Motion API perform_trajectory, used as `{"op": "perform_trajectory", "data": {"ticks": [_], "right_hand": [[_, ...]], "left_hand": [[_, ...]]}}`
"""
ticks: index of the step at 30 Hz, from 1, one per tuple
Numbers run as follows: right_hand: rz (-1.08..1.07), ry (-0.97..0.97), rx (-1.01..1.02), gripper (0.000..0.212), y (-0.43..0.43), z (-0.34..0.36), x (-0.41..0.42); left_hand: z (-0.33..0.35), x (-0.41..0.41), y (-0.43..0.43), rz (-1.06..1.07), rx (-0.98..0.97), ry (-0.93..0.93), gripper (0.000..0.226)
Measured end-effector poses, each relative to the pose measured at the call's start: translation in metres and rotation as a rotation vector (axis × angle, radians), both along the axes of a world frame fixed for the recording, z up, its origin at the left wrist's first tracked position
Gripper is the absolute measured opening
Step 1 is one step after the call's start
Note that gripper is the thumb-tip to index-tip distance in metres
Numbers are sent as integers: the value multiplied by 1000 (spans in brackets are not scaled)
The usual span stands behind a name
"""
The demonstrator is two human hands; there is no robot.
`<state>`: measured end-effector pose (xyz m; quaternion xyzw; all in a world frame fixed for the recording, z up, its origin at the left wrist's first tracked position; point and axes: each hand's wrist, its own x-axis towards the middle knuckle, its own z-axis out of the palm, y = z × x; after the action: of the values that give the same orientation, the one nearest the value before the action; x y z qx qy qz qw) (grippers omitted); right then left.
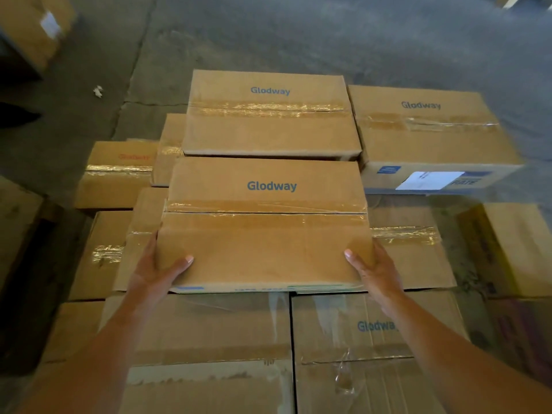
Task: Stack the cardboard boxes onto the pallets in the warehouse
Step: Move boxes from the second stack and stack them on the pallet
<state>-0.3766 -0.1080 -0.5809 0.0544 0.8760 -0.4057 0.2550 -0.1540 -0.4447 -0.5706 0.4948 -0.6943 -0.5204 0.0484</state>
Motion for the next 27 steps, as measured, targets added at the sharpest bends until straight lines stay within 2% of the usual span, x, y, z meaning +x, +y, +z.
{"op": "perform_trajectory", "data": {"ticks": [3, 5, 8, 12, 18, 27], "right_hand": [[95, 13, 101, 76, 1, 12, -6], [102, 17, 158, 82, 9, 25, -8], [103, 82, 190, 78, 45, 48, -12], [96, 186, 210, 70, 132, 87, -21], [-16, 302, 227, 67, 297, 136, -35], [-311, 302, 172, 62, 571, 181, -37]], "left_hand": [[15, -5, 6, -48, -231, -201, 103], [31, -14, 23, -39, -371, -239, 99], [56, -35, 68, -83, -478, -158, 82], [87, -72, 149, -223, -500, -46, 74], [137, -132, 316, -401, -574, 70, 67], [175, -224, 600, -689, -553, 240, 70]]}}
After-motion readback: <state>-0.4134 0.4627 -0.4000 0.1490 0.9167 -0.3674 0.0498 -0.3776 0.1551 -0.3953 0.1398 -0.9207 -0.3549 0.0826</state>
